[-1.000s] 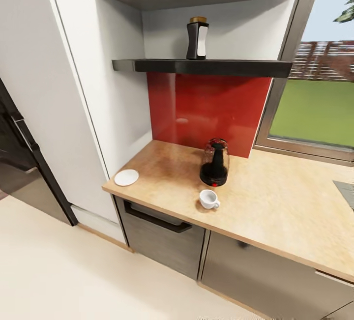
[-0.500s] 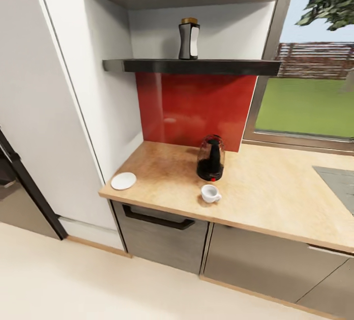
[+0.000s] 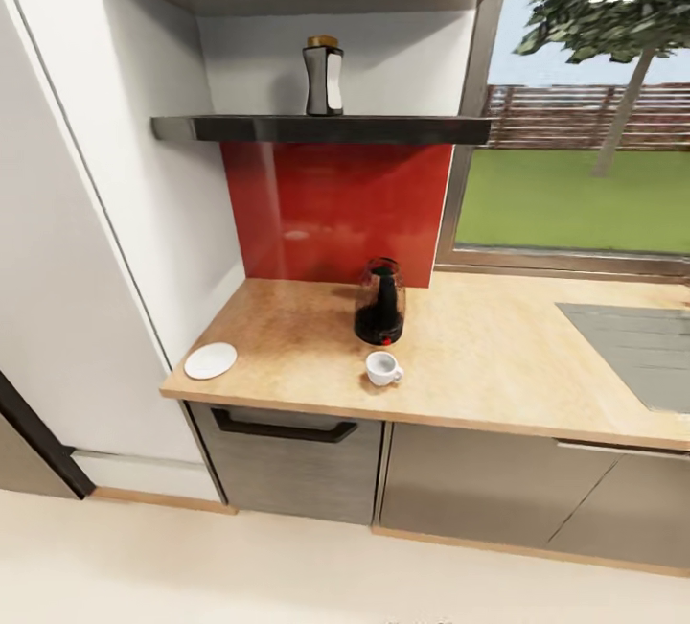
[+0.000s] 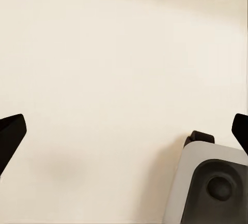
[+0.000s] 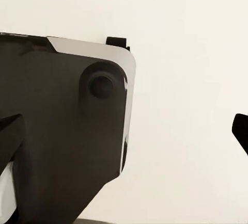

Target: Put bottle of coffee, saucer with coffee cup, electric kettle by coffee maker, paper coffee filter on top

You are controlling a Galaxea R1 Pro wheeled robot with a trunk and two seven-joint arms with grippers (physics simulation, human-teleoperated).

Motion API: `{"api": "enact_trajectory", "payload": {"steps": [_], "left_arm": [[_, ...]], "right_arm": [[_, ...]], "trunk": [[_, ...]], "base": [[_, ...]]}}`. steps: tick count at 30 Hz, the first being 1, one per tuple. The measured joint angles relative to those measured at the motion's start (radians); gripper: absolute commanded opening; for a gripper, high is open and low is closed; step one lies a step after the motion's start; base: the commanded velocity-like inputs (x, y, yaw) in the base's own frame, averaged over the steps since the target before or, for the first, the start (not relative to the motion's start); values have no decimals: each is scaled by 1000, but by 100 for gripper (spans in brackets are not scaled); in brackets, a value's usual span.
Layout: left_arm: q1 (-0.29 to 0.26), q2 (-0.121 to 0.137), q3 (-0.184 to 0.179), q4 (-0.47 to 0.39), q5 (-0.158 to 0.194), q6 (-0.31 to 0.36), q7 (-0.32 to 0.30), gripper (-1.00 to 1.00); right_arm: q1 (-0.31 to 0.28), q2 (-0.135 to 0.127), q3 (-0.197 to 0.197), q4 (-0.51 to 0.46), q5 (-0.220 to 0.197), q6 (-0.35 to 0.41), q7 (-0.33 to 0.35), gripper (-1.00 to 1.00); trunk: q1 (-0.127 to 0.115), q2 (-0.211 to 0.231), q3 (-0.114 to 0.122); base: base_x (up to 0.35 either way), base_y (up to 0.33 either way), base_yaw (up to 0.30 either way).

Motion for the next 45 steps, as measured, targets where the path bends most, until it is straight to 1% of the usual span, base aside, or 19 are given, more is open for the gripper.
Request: {"api": "enact_trajectory", "payload": {"steps": [3, 4, 5, 7, 9, 12, 14, 16, 19, 21, 25, 28, 29, 30, 32, 39, 42, 44, 45], "left_arm": [[0, 0, -1, 0, 0, 0, 0, 100], [0, 0, -1, 0, 0, 0, 0, 100], [0, 0, -1, 0, 0, 0, 0, 100], [0, 0, -1, 0, 0, 0, 0, 100], [0, 1, -1, 0, 0, 0, 0, 100], [0, 2, -1, 0, -2, 0, 0, 100], [0, 2, -3, 0, -4, 0, 0, 100], [0, 6, -5, -2, -7, -1, -1, 100], [1, 10, -6, -10, -10, -2, 0, 100], [-1, 10, -8, -14, -13, -12, 0, 100], [-8, 9, -12, -16, -14, -67, 1, 100], [-11, 10, -13, -27, -15, -87, 1, 100], [-11, 10, -14, -43, -15, -93, 1, 100], [-12, 11, -16, -98, -16, -106, 0, 100], [-11, 11, -16, -178, -17, -114, 0, 100], [-12, 5, -10, -466, -15, -114, 0, 100], [-14, 3, -11, -514, -13, -114, -1, 100], [-33, 2, -14, -529, -12, -114, -3, 100], [-44, 1, -16, -533, -12, -113, -3, 100]], "right_arm": [[0, 0, -6, 0, -3, 0, -2, 100], [0, 1, -16, 0, -7, 0, -2, 100], [0, 2, -38, 1, -9, 0, -3, 100], [0, 3, -66, 1, -11, 0, -3, 100], [0, 3, -77, 2, -10, -1, -3, 100], [0, -2, -82, 2, -8, -3, -3, 100], [0, 0, -84, 2, -9, -3, -3, 100], [0, 9, -84, 2, -10, -3, -2, 100], [0, 44, -85, 2, -9, -3, -2, 100], [0, 57, -85, 2, -9, -3, -2, 100], [0, 63, -85, 2, -9, -4, -2, 100], [0, 63, -85, 2, -8, -4, -2, 100], [0, 63, -85, 2, -9, -4, -2, 100], [0, 63, -85, 2, -9, -4, -2, 100], [0, 63, -85, 2, -10, -4, -2, 100], [0, 63, -85, 2, -9, -4, -2, 100], [0, 63, -85, 2, -9, -4, -2, 100], [0, 68, -85, 4, -10, -3, -2, 100], [0, 74, -85, 5, -10, -3, -2, 100]], "trunk": [[0, 0, 0], [0, 0, -1], [0, 0, -1], [0, 0, -2], [0, 0, -2], [0, 0, -2], [0, 0, -2], [0, 0, -2], [0, 0, -2], [0, 0, -2], [0, 0, -2], [0, 0, -2], [0, 0, -2], [0, 0, -2], [0, 0, -2], [0, 0, -2], [0, 0, -2], [0, 0, -2], [0, 0, -2]], "base": [[0, 0, -274], [0, 0, -214], [0, 0, -142], [0, 0, -82], [0, 0, -31], [0, 0, -10], [0, 0, -3], [0, 0, -1], [-10, 0, 0], [-188, 0, 0], [-163, 0, 0], [-35, 0, 0], [-9, 0, 0], [-6, 0, 0], [-3, 0, 0], [0, 0, 0], [0, 0, 0], [0, 0, 0], [0, 0, 0]]}}
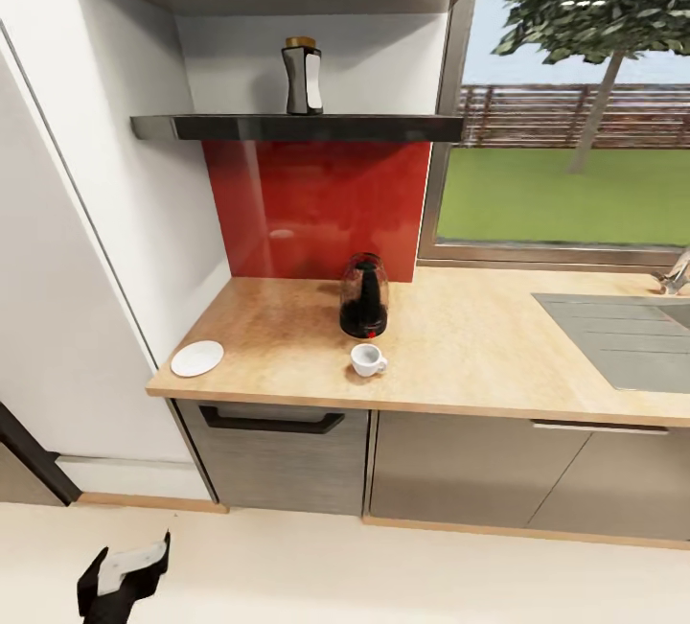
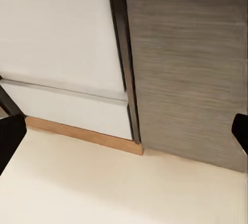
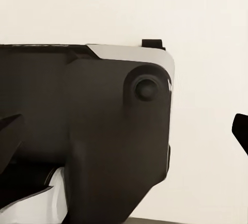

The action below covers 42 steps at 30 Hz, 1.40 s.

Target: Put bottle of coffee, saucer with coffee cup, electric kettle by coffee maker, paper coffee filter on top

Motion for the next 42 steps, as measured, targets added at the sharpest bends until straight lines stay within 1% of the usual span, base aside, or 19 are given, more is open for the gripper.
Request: {"api": "enact_trajectory", "payload": {"steps": [2, 7, 10, 12, 13, 14, 16, 18, 19, 20, 22, 25, 31, 33, 34, 37, 39, 40, 42], "left_arm": [[-30, -4, -5, -5, 0, 2, -7, 100], [-79, -7, -14, -34, 1, 11, -52, 100], [-91, -8, -15, -74, 1, 29, -65, 100], [-96, -7, -15, -135, 1, 79, -70, 100], [-97, -8, -16, -194, 0, 142, -75, 100], [-97, -9, -16, -217, 0, 161, -76, 100], [-97, -9, -17, -243, 1, 179, -77, 100], [-98, -9, -26, -276, 1, 194, -76, 100], [-99, -10, -38, -315, 1, 204, -75, 100], [-99, -9, -42, -336, 2, 216, -75, 100], [-99, -10, -45, -385, 5, 267, -75, 100], [-99, -9, -46, -435, 8, 317, -76, 100], [-113, -10, -47, -514, 11, 347, -74, 100], [-127, -11, -47, -545, 13, 359, -73, 100], [-136, -11, -47, -563, 13, 376, -73, 100], [-168, -11, -49, -615, 14, 456, -74, 100], [-198, -12, -49, -639, 14, 495, -74, 100], [-206, -12, -49, -643, 14, 501, -74, 100], [-241, -15, -49, -651, 15, 517, -74, 100]], "right_arm": [[0, 13, 0, 0, 1, 1, 0, 100], [0, 19, -1, -1, 1, 0, 1, 100], [0, 20, -1, -2, 0, 0, 1, 100], [0, 20, -2, -2, 0, 0, 1, 100], [0, 20, -2, -1, -1, 0, 1, 100], [0, 21, -2, -1, -1, 0, 1, 100], [0, 21, -2, -1, -1, 0, 1, 100], [0, 21, -2, -2, -1, 0, 1, 100], [0, 21, -2, -3, -2, 0, 1, 100], [0, 22, -2, -3, -2, 0, 1, 100], [0, 22, -2, -3, -2, -1, 1, 100], [0, 23, -3, -3, -3, -1, 1, 100], [0, 23, -3, -3, -3, -1, 1, 100], [0, 23, -3, -3, -3, -1, 1, 100], [0, 23, -3, -3, -3, -1, 1, 100], [0, 23, -4, -4, -3, -2, 1, 100], [0, 22, -4, -4, -3, -6, 1, 100], [0, 22, -4, -4, -3, -9, 1, 100], [0, 22, -4, -4, -3, -25, 1, 100]], "trunk": [[0, 0, 0], [0, 0, 0], [0, 0, 0], [0, 0, 0], [0, 0, 0], [0, 0, 0], [0, 0, 0], [0, 0, 0], [0, 0, 0], [0, 0, 0], [0, 0, 0], [0, 0, 0], [0, 0, 0], [0, 0, 0], [0, 0, 0], [0, 0, 0], [0, 0, 0], [0, 0, 0], [0, 0, 0]], "base": [[0, 0, 0], [0, 0, 0], [0, 0, 0], [0, 0, 0], [0, 0, 0], [0, 0, 0], [0, 0, 0], [0, 0, 0], [0, 0, 0], [0, 0, 0], [0, 0, 0], [0, 0, 0], [0, 0, 0], [0, 0, 0], [0, 0, 0], [0, 0, 0], [0, 0, 0], [0, 0, 0], [0, 0, 0]]}}
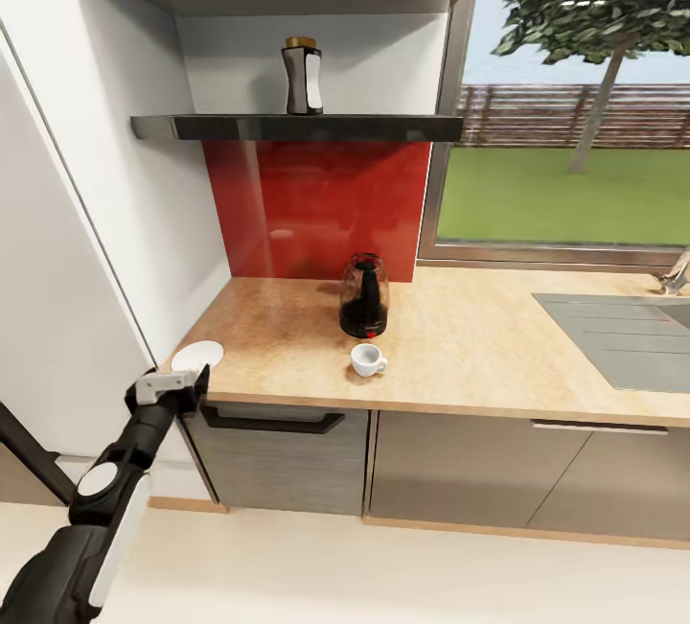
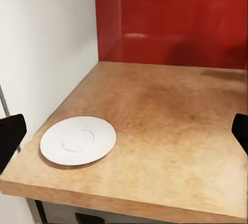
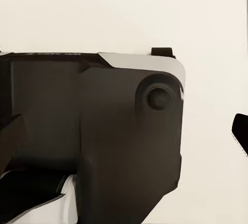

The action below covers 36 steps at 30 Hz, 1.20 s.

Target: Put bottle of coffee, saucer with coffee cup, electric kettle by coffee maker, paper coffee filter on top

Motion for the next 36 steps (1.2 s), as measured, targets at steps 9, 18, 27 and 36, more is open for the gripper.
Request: {"api": "enact_trajectory", "payload": {"steps": [9, 18, 27, 36], "left_arm": [[-159, -68, -28, -14, -1, 139, -2, 100], [-327, -78, -83, -34, -1, 268, 0, 100], [-514, -143, -92, -36, 0, 440, 0, 100], [-710, -203, -93, -36, 2, 623, 0, 100]], "right_arm": [[0, -1, 1, 0, 0, -38, 0, 100], [0, -3, 1, 0, 2, -39, 0, 100], [0, -7, 1, -1, 2, -38, 0, 100], [0, -7, 1, -1, 2, -38, 0, 100]], "trunk": [[0, 0, 0], [0, 0, 0], [0, 0, 0], [0, 0, 0]], "base": [[0, 0, 0], [0, 0, 0], [0, 0, 0], [0, 0, 0]]}}
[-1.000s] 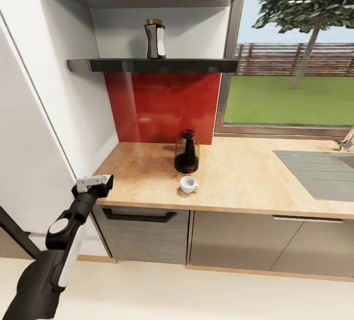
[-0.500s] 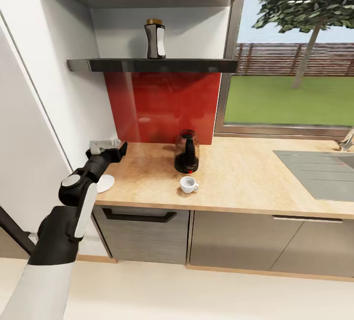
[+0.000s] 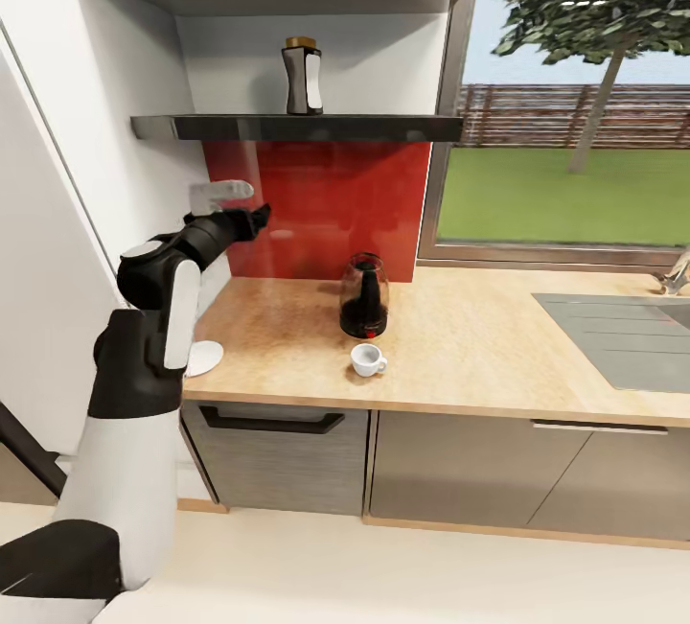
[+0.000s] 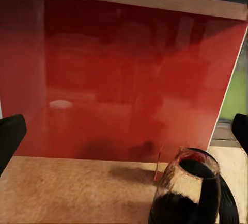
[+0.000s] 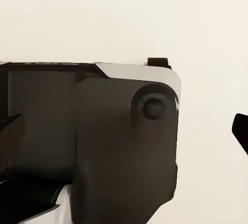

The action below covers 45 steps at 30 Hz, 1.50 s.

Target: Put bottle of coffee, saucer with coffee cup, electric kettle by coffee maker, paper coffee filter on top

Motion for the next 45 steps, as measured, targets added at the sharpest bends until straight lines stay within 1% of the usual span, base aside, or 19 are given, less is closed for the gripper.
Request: {"api": "enact_trajectory", "payload": {"steps": [3, 5, 9, 12, 13, 15, 18, 19, 20, 21, 22, 26, 29, 31, 32, 36, 39, 41, 45], "left_arm": [[-53, -6, 1, 0, 1, 60, 0, 100], [-101, -22, 2, 1, 2, 112, 0, 100], [-166, -54, 4, 9, 0, 147, 1, 100], [-249, -82, 10, 28, -6, 155, 5, 100], [-344, -91, 15, 85, -13, 155, 13, 100], [-403, -91, 17, 129, -14, 155, 26, 100], [-500, -91, 19, 229, -16, 152, 57, 100], [-563, -91, 19, 291, -16, 147, 65, 100], [-588, -91, 20, 319, -16, 145, 67, 100], [-624, -91, 15, 401, -16, 129, 71, 100], [-642, -91, 12, 488, -17, 65, 73, 100], [-669, -91, 9, 723, -19, -141, 82, 100], [-699, -91, 7, 891, -21, -257, 110, 100], [-722, -91, 6, 962, -30, -296, 127, 100], [-735, -91, 5, 988, -51, -308, 133, 100], [-741, -91, 7, 993, -127, -315, 140, 100], [-739, -91, 8, 990, -179, -316, 143, 100], [-738, -91, 8, 989, -192, -316, 147, 100], [-742, -91, 4, 976, -199, -318, 219, 100]], "right_arm": [[0, 0, 0, 0, 0, 0, 0, 100], [0, 0, 0, 0, 0, 0, 0, 100], [0, 0, 0, 0, 0, 0, 0, 100], [0, 0, 0, 0, 0, 0, 0, 100], [0, 0, 0, 0, 0, 0, 0, 100], [0, 0, 0, 0, 0, 0, 0, 100], [0, 0, 0, 0, 0, 0, 0, 100], [0, 0, 0, 0, 0, 0, 0, 100], [0, -1, 0, 0, 0, 0, 0, 100], [0, -1, 0, 0, 1, 0, -1, 100], [0, -1, 0, 0, 1, 0, -1, 100], [0, -2, 0, 0, 1, 0, -2, 100], [0, -13, 1, 1, 2, 0, -2, 100], [0, -24, 1, 3, 3, 0, -3, 100], [1, -34, 1, 4, 3, 2, -4, 100], [17, -81, 2, 5, 4, 3, -33, 100], [22, -97, 4, 6, 5, 3, -51, 100], [23, -99, 4, 6, 5, 3, -54, 100], [23, -97, 5, 6, 5, 4, -56, 100]], "trunk": [[0, 0, 0], [0, 0, 0], [0, 0, 0], [0, 0, 0], [0, 1, 0], [0, 0, 0], [0, 0, 0], [0, 0, 0], [0, 0, 0], [0, 0, 0], [0, 0, 0], [0, 0, 0], [0, 0, 0], [0, 0, 0], [0, 0, 0], [0, 0, 0], [0, 0, 0], [0, 0, 0], [0, 0, 0]], "base": [[0, 0, 0], [0, 0, 0], [0, 0, 0], [0, 0, 0], [0, 0, 0], [0, 0, 0], [0, 0, 0], [0, 0, 0], [0, 0, 0], [0, 0, 0], [0, 0, 0], [0, 0, 0], [0, 0, 0], [0, 0, 0], [0, 0, 0], [0, 0, 0], [0, 0, 0], [0, 0, 0], [0, 0, 0]]}}
